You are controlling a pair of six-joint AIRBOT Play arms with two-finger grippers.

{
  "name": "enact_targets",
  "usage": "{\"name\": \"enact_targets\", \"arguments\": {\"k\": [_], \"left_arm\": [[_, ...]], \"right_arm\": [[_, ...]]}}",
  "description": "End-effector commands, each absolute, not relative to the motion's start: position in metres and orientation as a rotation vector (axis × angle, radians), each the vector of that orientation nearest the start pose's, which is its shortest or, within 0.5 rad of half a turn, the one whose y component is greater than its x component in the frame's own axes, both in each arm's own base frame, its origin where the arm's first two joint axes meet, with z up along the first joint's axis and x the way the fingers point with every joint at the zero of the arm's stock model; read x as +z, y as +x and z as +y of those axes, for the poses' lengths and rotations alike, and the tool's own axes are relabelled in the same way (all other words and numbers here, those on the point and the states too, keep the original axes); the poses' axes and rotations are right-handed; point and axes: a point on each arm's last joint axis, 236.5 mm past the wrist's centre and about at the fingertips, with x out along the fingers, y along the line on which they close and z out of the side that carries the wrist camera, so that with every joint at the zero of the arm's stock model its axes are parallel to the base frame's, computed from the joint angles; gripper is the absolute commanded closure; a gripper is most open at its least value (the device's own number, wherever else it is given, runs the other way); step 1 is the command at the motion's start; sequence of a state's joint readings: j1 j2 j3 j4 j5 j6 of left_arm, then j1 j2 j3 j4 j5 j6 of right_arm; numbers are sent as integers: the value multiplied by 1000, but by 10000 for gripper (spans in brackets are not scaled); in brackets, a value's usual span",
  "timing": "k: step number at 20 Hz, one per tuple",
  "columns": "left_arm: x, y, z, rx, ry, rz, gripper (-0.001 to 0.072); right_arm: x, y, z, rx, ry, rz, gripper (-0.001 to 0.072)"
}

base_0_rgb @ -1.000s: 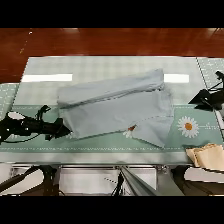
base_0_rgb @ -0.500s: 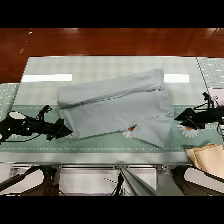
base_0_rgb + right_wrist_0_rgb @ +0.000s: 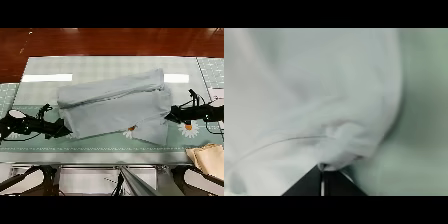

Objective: Fold the shirts.

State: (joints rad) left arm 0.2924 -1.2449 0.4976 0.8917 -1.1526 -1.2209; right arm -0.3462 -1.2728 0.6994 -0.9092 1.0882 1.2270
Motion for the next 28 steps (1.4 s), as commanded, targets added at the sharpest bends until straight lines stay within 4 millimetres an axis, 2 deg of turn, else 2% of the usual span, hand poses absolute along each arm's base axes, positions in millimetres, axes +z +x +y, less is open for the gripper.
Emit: {"name": "enact_targets", "arguments": {"k": [1, 3, 5, 7, 8, 11, 14, 17, 20, 22, 24, 25, 27, 28], "left_arm": [[-82, 265, -65, -288, -698, 1466, 687], [-45, 304, -57, -306, -654, 1340, 686], [-5, 340, -62, -345, -702, 1206, 686], [31, 374, -68, -388, -758, 1062, 687], [36, 384, -65, -373, -763, 1021, 687], [26, 403, -50, -298, -768, 976, 686], [-3, 411, -45, -256, -797, 1015, 687], [-35, 419, -36, -199, -823, 1049, 687], [-47, 435, -26, -138, -873, 1006, 686], [-44, 445, -27, -150, -881, 961, 686], [-50, 444, -34, -163, -876, 978, 672], [-56, 443, -38, -171, -874, 996, 567], [-63, 441, -43, -174, -877, 1016, 285], [-63, 440, -44, -181, -880, 1020, 231]], "right_arm": [[-26, 332, 24, 259, 631, 1274, 681], [23, 371, 17, 263, 587, 1110, 681], [59, 409, 21, 274, 567, 971, 682], [74, 445, 27, 251, 553, 870, 681], [75, 461, 28, 234, 545, 832, 681], [57, 504, 37, 199, 574, 805, 681], [26, 538, 55, 213, 580, 837, 681], [0, 566, 59, 194, 616, 848, 682], [-16, 582, 59, 178, 661, 860, 681], [-28, 583, 60, 174, 669, 879, 681], [-36, 580, 62, 180, 671, 906, 680], [-36, 579, 62, 182, 668, 909, 659], [-32, 575, 64, 200, 659, 920, 372], [-28, 569, 61, 229, 602, 931, 271]]}}
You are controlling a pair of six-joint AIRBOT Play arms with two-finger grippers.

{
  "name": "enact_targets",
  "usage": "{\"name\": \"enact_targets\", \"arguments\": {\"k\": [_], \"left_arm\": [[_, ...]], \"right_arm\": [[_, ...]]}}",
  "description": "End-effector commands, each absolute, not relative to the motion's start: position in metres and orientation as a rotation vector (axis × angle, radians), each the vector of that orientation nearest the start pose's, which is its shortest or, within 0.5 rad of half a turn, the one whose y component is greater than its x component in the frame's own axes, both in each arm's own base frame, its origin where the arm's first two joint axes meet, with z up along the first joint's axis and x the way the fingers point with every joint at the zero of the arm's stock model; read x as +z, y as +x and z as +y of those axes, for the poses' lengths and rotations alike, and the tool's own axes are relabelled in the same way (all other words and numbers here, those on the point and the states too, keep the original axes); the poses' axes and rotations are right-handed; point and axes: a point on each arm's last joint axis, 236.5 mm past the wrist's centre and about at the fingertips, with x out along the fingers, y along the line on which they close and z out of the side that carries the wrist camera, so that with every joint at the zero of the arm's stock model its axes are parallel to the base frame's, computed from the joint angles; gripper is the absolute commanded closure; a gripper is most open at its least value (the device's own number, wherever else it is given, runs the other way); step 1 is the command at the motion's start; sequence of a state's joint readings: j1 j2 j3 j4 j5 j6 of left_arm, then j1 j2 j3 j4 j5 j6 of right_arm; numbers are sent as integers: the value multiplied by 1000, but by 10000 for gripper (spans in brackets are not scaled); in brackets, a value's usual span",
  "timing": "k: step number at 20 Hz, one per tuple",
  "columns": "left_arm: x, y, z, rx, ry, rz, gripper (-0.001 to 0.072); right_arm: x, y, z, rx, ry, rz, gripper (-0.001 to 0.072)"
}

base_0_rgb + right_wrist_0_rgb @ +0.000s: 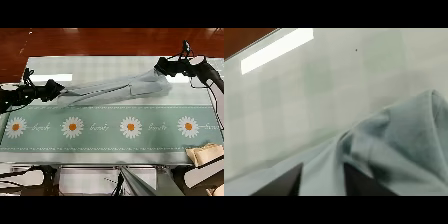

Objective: Fold the shirts.

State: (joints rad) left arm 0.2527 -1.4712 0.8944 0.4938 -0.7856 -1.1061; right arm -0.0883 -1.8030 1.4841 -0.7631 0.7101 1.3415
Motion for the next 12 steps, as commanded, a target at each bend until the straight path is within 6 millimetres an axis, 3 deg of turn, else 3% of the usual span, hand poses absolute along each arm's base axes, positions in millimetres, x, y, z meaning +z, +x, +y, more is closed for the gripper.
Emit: {"name": "enact_targets", "arguments": {"k": [1, 2, 4, 6, 7, 9, 12], "left_arm": [[-60, 438, -43, -191, -889, 1024, 231], [-55, 434, -44, -213, -902, 1036, 231], [-44, 424, -49, -279, -930, 1069, 232], [-33, 414, -56, -341, -937, 1093, 234], [-28, 410, -60, -367, -932, 1099, 234], [-18, 402, -71, -449, -883, 1104, 233], [-9, 394, -85, -509, -858, 1118, 234]], "right_arm": [[-24, 561, 52, 249, 512, 946, 264], [-22, 551, 32, 229, 407, 971, 264], [-15, 529, -28, 104, 216, 1026, 263], [-11, 507, -86, -67, 180, 1081, 168], [-14, 496, -100, -99, 233, 1113, 167], [-27, 481, -102, -72, 443, 1169, 158], [-40, 484, -76, 56, 732, 1186, 118]]}}
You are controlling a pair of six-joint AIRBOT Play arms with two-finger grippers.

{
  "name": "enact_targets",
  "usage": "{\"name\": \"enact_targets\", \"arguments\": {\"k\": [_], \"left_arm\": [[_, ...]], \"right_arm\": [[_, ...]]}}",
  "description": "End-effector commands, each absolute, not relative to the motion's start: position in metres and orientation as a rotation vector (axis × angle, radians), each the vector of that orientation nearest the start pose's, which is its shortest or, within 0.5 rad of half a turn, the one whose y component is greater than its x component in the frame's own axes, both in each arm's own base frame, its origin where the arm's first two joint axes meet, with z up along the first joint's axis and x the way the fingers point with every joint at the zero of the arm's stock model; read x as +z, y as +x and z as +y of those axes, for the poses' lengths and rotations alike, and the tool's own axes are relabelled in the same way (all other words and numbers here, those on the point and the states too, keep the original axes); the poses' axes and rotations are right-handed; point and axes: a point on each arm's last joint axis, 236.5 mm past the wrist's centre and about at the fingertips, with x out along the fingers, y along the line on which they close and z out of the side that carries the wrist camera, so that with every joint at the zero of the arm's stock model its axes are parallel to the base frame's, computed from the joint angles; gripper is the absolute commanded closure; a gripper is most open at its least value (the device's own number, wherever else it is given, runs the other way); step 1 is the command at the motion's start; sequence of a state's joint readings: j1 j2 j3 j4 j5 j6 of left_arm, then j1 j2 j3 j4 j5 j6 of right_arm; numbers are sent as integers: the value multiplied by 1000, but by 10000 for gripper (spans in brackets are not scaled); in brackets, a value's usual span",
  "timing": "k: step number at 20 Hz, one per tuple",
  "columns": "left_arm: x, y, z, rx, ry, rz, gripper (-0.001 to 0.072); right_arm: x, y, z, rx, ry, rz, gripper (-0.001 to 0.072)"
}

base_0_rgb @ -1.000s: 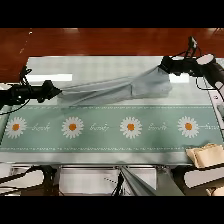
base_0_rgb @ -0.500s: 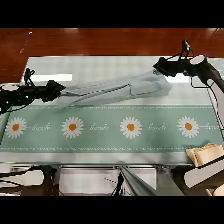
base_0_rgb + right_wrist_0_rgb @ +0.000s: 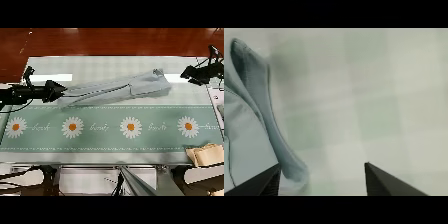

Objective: Fold the shirts.

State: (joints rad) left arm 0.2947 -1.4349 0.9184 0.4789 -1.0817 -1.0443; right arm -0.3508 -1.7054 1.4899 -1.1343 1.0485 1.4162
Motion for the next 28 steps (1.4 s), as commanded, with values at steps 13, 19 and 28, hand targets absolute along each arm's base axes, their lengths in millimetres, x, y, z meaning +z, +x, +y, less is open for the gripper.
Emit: {"name": "enact_targets", "arguments": {"k": [13, 19, 28], "left_arm": [[0, 374, -144, -686, -715, 1151, 255], [21, 396, -162, -686, -829, 1056, 686], [-6, 382, -274, -704, -768, 1098, 686]], "right_arm": [[-69, 516, 94, 453, 735, 1190, 629], [30, 480, 91, 530, 513, 1137, 680], [123, 398, 126, 449, 143, 1135, 681]]}}
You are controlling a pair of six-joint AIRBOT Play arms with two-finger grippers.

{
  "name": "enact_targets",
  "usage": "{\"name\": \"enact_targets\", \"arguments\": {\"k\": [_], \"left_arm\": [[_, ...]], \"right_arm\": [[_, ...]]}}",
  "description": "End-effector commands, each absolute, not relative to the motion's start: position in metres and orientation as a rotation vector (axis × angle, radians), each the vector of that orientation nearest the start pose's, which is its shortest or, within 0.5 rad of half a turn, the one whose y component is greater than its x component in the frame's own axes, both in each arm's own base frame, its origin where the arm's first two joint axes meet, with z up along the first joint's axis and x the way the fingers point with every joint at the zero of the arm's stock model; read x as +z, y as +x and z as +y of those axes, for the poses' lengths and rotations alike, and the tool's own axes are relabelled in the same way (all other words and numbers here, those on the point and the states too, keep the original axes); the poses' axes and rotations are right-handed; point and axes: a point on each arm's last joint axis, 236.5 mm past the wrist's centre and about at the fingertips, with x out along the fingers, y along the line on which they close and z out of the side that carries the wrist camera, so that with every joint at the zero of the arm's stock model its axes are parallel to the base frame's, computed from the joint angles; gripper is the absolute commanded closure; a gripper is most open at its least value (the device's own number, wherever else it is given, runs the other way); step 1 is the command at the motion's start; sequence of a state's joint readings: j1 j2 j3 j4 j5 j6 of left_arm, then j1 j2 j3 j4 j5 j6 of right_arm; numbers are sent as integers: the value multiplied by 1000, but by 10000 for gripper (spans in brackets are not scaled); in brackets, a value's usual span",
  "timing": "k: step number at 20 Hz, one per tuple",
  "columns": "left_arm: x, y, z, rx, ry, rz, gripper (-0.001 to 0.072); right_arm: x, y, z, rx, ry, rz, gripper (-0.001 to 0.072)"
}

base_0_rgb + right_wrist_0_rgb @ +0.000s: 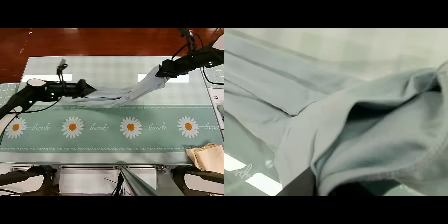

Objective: Fold the shirts.

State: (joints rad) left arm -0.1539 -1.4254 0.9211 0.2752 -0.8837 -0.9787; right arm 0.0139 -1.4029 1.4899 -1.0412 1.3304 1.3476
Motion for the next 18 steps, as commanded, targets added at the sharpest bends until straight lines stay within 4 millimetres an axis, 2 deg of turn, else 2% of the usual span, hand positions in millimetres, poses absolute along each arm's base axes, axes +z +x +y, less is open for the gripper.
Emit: {"name": "enact_targets", "arguments": {"k": [1, 5, 10, 12, 13, 14, 16, 18], "left_arm": [[-10, 374, -288, -725, -775, 1125, 686], [-27, 345, -336, -772, -811, 1208, 686], [-51, 308, -385, -796, -855, 1311, 686], [-50, 302, -403, -815, -928, 1311, 687], [-48, 306, -408, -813, -975, 1297, 687], [-46, 312, -408, -805, -1008, 1280, 687], [-33, 333, -393, -808, -1034, 1222, 688], [-4, 362, -361, -824, -1040, 1117, 689]], "right_arm": [[132, 392, 132, 444, 129, 1117, 681], [160, 368, 153, 443, 102, 1075, 681], [177, 336, 179, 488, 84, 1073, 680], [180, 331, 183, 487, 81, 1069, 681], [180, 330, 183, 486, 90, 1077, 680], [179, 328, 184, 484, 97, 1086, 680], [179, 329, 184, 483, 97, 1082, 681], [182, 338, 188, 487, 112, 1048, 680]]}}
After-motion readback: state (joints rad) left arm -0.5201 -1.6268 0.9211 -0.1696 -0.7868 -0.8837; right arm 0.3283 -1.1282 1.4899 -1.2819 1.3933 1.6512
